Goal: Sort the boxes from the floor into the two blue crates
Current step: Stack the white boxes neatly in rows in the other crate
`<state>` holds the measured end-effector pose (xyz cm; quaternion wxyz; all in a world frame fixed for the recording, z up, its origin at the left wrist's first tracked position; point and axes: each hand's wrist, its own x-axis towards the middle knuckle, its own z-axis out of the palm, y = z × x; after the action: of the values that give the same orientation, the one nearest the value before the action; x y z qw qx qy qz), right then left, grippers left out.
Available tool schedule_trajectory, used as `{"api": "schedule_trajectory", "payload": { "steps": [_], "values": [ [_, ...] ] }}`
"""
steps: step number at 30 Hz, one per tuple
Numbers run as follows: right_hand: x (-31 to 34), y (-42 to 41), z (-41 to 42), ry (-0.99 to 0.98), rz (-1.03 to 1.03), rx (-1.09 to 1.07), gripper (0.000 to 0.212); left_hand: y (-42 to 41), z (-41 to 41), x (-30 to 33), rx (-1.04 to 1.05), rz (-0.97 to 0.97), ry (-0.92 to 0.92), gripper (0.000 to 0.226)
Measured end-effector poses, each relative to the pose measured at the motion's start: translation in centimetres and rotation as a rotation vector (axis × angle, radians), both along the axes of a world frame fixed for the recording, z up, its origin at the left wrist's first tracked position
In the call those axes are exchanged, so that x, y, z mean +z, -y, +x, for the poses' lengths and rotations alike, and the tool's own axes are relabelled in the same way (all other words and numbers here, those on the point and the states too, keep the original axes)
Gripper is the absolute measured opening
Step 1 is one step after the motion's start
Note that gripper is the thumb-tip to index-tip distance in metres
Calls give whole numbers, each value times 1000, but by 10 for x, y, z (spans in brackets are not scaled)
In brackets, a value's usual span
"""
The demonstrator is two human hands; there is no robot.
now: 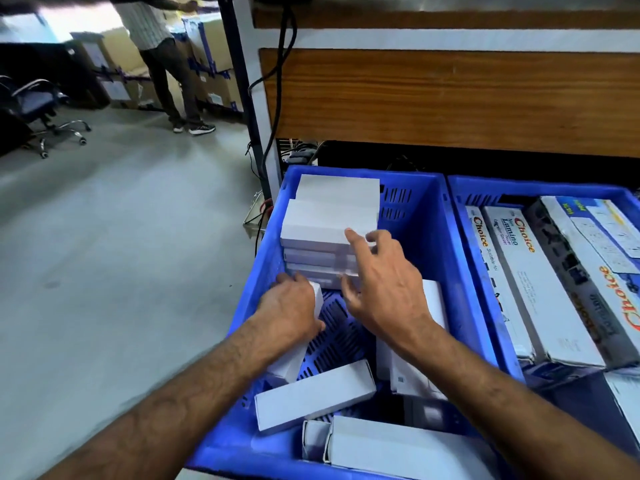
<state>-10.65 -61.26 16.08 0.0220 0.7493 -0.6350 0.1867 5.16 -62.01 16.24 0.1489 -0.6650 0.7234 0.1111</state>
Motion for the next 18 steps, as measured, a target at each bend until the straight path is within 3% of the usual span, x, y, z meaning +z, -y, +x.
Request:
{"api": "schedule_trajectory", "payload": {
  "steps": [6, 11, 14, 18],
  "values": [
    [-9, -17, 6, 15, 214, 37, 43, 5, -16, -25, 19, 115, 166, 102],
    [-14, -22, -1, -34, 289, 46, 45, 4, -8, -18, -34, -37, -34, 68],
    [-12, -22, -6, -98, 283, 47, 44, 0, -11, -8, -122, -112, -151, 73],
    [-9, -21, -8, -190, 246, 34, 47, -2, -19, -8, -256, -243, -141, 70]
  ]
}}
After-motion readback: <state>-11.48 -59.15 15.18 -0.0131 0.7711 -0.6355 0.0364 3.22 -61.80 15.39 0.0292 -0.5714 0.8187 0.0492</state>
